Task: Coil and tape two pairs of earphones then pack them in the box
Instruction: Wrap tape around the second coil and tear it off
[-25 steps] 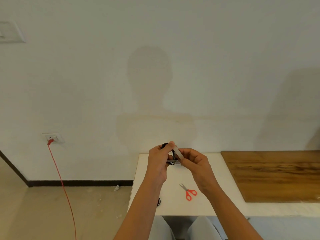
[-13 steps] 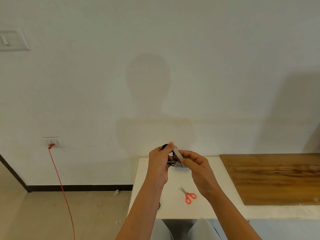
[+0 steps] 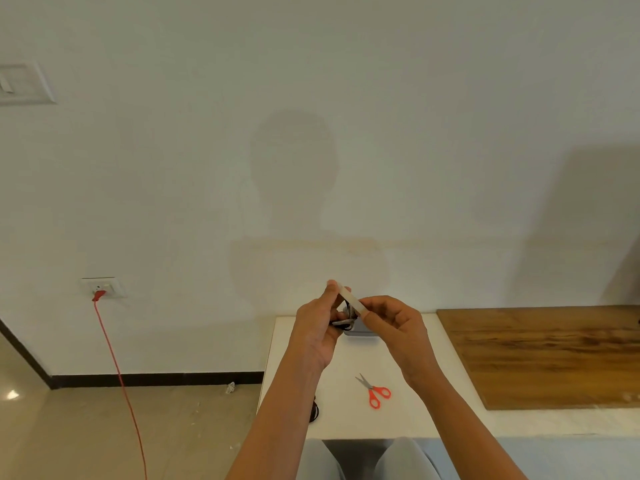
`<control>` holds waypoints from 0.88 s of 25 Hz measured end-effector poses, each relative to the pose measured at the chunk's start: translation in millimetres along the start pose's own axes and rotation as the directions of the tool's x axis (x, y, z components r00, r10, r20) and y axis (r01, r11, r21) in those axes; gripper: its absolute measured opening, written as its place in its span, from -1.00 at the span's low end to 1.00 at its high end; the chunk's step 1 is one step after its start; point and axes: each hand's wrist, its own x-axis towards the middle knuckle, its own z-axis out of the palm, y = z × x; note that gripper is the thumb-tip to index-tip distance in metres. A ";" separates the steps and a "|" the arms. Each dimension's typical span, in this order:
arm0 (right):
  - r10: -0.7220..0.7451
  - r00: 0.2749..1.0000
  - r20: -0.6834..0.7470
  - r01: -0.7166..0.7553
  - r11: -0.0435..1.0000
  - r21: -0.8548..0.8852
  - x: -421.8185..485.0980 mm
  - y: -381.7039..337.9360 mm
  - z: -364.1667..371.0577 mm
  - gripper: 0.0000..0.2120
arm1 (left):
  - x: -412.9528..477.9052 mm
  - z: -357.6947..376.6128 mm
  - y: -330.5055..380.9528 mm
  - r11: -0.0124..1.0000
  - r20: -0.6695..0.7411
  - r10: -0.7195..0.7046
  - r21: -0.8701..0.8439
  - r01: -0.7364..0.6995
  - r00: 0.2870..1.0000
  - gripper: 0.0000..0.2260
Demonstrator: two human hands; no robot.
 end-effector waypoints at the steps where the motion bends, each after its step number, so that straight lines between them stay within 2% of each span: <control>1: 0.001 1.000 -0.003 -0.001 1.000 0.016 1.1 -1.8 1.1 -0.84 | -1.1 1.0 -1.4 0.999 0.026 0.017 0.045 -0.018 1.000 -0.71; 3: -0.001 1.000 -0.027 0.001 0.999 0.034 4.3 -4.9 3.0 -0.87 | -3.9 4.1 -4.0 0.993 0.053 0.050 0.107 -0.055 0.997 -0.69; 6: 0.005 0.998 -0.058 -0.004 1.000 0.020 7.0 -6.3 4.0 -0.84 | -3.3 6.9 -6.2 0.994 0.024 0.068 0.087 -0.070 0.997 -0.68; 13: -0.009 0.996 0.085 0.007 1.000 0.019 -1.3 -7.1 1.8 -0.57 | -1.3 2.1 1.0 1.000 0.007 0.015 0.008 -0.015 1.000 -0.76; 16: -0.007 0.995 0.100 0.002 0.999 0.043 -1.2 -8.0 1.7 -0.64 | 0.1 1.0 0.9 1.000 0.005 0.002 -0.006 -0.002 1.000 -0.75; 19: 0.004 0.999 0.039 -0.006 0.998 0.059 1.2 -8.6 4.2 -0.77 | -0.3 2.9 0.2 1.000 0.014 0.014 -0.013 -0.014 1.000 -0.76; 22: -0.009 0.998 0.057 0.006 0.999 0.048 1.0 -10.1 3.5 -0.69 | -2.6 4.9 2.5 1.000 0.017 0.007 -0.028 -0.006 1.000 -0.78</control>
